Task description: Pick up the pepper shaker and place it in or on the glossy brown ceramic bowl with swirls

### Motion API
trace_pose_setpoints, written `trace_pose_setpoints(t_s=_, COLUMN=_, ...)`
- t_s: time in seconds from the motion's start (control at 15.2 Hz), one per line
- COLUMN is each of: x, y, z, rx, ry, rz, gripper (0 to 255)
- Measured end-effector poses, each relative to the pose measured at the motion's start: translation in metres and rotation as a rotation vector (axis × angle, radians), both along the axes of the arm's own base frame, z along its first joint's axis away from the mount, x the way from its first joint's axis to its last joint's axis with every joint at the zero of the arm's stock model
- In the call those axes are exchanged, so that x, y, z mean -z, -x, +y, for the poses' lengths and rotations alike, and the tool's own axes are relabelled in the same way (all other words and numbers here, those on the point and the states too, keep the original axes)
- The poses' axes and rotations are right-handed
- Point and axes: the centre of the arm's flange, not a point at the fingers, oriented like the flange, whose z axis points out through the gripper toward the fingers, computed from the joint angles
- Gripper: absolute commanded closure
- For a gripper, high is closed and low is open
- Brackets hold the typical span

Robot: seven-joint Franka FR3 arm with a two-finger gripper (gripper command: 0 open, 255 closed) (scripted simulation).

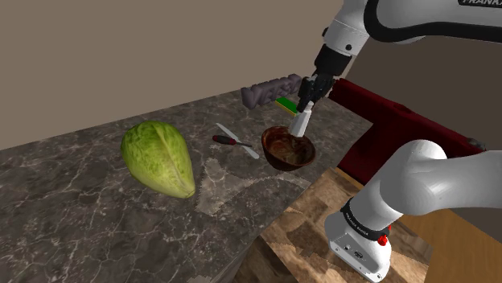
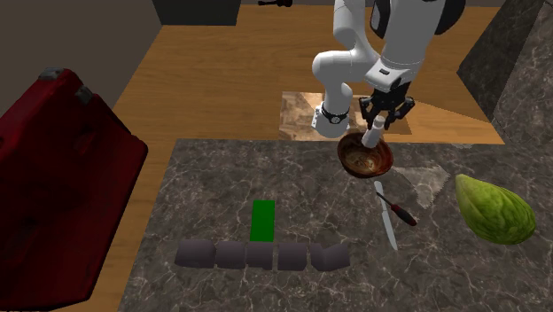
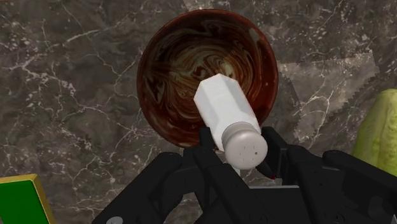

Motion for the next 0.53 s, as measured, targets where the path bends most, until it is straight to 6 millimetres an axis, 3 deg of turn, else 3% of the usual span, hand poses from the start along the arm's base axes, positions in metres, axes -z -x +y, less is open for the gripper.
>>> trace_pose_setpoints(t_s=0.53, x=0.042, y=0.001, z=0.000, rx=0.000, ry=0.000, rz=0.000, gripper=255)
